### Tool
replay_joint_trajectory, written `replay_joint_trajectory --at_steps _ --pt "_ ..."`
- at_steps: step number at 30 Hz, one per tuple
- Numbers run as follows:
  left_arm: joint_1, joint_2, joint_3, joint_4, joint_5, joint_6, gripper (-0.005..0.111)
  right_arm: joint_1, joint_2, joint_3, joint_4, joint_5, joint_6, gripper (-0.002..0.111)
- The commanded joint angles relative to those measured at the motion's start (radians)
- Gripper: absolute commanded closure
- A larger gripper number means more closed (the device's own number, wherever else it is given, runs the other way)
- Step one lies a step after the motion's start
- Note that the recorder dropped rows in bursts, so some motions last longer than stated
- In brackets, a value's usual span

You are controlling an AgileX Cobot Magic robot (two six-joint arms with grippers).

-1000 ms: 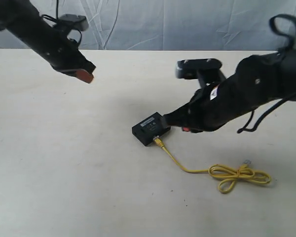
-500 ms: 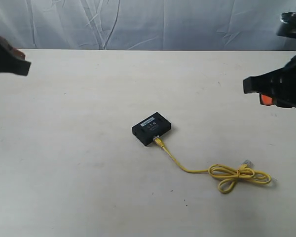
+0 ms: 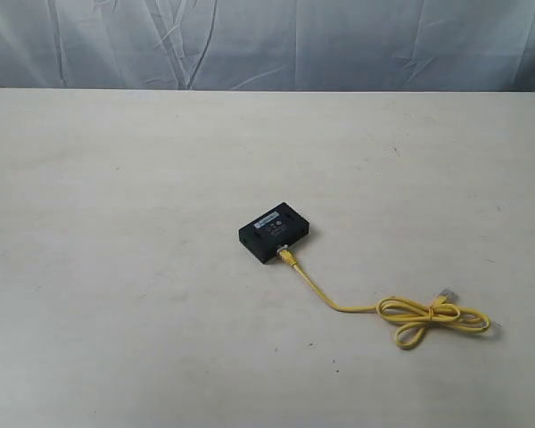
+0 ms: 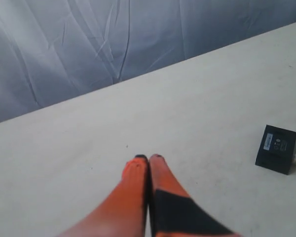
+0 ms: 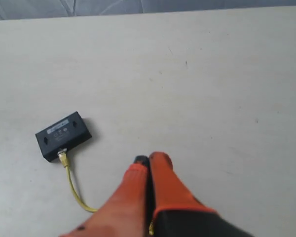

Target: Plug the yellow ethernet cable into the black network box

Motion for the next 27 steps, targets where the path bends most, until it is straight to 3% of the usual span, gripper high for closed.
replay_joint_trajectory --at_steps 1,9,16,24,27 --pt "0.005 -0.05 0.007 0.001 -0.006 -0.006 0.107 -0.005 -0.067 0.006 -0.001 -0.003 -0.003 0.108" --pt "0.005 -0.055 0.007 0.001 -0.004 -0.006 0.107 -0.005 -0.121 0.006 0.001 -0.003 -0.003 0.108" --pt "0.005 -0.055 0.007 0.001 -0.004 -0.006 0.107 -0.005 -0.321 0.022 0.004 -0.008 -0.003 0.108" --pt "0.005 -0.055 0.007 0.001 -0.004 -0.006 0.107 -0.037 -0.654 0.184 -0.08 -0.013 -0.004 0.108" --pt "0.005 -0.055 0.007 0.001 -0.001 -0.006 0.107 -0.077 -0.659 0.265 -0.089 -0.051 -0.004 0.108"
